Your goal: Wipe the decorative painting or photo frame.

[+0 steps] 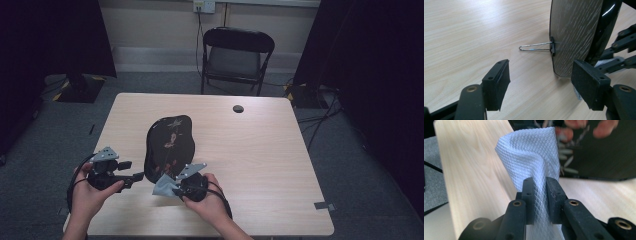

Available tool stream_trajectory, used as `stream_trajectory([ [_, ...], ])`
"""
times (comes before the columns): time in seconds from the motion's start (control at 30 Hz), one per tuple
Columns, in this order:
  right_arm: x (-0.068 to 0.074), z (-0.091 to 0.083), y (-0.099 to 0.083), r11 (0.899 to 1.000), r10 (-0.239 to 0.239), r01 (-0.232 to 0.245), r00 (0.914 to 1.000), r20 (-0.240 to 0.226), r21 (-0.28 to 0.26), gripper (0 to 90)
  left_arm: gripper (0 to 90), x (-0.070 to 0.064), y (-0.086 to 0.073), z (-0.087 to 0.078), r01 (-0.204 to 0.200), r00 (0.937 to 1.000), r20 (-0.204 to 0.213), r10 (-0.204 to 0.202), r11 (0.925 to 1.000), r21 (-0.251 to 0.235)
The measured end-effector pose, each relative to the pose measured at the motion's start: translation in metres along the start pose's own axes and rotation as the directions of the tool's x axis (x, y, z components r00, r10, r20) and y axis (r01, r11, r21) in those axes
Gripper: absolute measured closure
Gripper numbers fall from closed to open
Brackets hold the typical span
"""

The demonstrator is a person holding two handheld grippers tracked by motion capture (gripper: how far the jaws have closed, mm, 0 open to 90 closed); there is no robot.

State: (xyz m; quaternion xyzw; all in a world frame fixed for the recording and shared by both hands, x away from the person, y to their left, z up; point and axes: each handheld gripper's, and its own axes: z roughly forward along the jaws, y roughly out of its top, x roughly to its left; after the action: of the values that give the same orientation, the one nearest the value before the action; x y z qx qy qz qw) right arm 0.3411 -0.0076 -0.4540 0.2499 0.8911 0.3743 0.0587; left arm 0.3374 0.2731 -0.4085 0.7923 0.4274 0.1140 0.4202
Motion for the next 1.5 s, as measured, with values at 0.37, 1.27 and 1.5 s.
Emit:
stream_trajectory([
  [0.37, 0.003, 0.013, -0.013, 0.998, -0.020, 0.022, 0.9990, -0.040, 0.054, 78.8, 31.3, 0.000, 0.000, 0.000, -0.001, 1.0000, -0.001, 0.001, 1.0000, 0.001],
  [1.27, 0.003, 0.037, 0.006, 0.996, -0.013, 0.017, 0.9988, -0.047, 0.087, 78.8, 31.1, -0.001, 0.001, 0.000, -0.009, 1.0000, 0.003, 0.009, 1.0000, 0.002],
  [1.5, 0.002, 0.034, 0.008, 0.997, -0.023, 0.026, 0.9986, -0.047, 0.078, 78.8, 30.9, 0.000, 0.001, 0.000, -0.007, 1.0000, -0.001, 0.007, 1.0000, 0.000],
])
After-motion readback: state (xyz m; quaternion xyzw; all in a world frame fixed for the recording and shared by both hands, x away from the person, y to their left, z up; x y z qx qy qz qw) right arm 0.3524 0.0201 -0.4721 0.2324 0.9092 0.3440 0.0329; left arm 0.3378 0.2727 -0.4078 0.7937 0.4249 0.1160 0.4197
